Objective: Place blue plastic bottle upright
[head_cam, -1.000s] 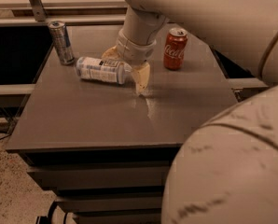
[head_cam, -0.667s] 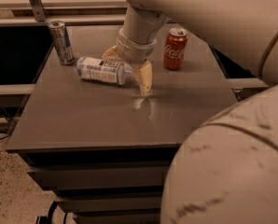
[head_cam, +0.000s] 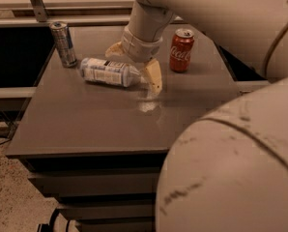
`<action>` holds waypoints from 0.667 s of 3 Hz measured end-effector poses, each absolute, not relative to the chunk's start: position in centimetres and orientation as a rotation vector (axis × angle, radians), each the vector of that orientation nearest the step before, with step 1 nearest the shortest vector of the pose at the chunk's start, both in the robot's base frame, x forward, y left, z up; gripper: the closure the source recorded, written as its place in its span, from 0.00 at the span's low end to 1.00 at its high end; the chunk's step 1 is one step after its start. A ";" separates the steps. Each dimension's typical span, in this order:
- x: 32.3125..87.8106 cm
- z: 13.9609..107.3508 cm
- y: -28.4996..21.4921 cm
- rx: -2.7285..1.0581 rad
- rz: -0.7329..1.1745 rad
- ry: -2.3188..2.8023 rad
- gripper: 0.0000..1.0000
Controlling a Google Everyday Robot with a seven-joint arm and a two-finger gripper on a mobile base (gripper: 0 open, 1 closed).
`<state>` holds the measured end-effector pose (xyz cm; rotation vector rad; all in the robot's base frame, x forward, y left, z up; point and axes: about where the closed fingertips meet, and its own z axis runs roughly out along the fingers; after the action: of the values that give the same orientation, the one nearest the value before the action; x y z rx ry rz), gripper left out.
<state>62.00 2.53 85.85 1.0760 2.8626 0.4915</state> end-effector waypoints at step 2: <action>63.3 86.8 3.0 1.142 0.557 2.834 0.00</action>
Offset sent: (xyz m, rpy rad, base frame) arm 0.0193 0.0075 0.0115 0.0693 0.0195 -0.1080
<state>63.29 2.99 86.81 1.1418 2.8343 0.5567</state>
